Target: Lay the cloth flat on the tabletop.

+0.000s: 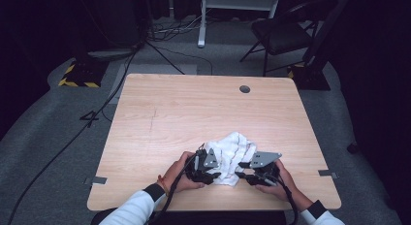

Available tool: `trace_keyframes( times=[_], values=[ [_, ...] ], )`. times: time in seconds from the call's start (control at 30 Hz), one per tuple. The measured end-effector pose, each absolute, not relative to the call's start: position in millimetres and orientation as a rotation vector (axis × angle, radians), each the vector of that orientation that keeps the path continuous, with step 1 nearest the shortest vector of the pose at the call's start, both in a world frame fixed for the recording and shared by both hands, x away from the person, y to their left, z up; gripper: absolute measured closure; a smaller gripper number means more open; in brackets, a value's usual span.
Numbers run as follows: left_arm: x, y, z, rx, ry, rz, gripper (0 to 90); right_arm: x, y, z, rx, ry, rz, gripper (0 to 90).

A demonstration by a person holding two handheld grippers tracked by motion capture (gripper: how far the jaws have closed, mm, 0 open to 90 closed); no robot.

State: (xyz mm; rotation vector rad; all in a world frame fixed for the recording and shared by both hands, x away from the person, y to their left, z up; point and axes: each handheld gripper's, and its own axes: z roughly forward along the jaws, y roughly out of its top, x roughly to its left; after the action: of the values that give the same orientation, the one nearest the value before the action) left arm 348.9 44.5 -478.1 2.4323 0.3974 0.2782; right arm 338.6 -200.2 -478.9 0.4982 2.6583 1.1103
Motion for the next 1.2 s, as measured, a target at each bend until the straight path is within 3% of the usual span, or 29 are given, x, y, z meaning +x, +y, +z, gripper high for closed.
trace_keyframes(
  times=[0.17,0.4,0.6,0.93,1.2],
  values=[
    [349.8,53.4,-472.7,2.433,0.370,0.310,78.1,333.9,-188.2,-487.4,0.438,2.727,1.078,59.5],
    [360.3,98.0,-462.2,2.356,0.523,0.320,81.7,334.5,-190.1,-490.3,0.450,2.726,1.069,69.4],
    [362.8,128.4,-464.4,2.353,0.632,0.342,82.4,337.7,-202.5,-489.5,0.512,2.708,1.044,69.8],
    [352.0,162.7,-474.9,2.360,0.724,0.302,74.8,338.8,-214.7,-487.6,0.541,2.721,1.014,67.9],
    [351.4,186.5,-478.7,2.289,0.858,0.297,49.0,331.6,-230.2,-487.6,0.618,2.695,1.002,62.4]
  ],
)
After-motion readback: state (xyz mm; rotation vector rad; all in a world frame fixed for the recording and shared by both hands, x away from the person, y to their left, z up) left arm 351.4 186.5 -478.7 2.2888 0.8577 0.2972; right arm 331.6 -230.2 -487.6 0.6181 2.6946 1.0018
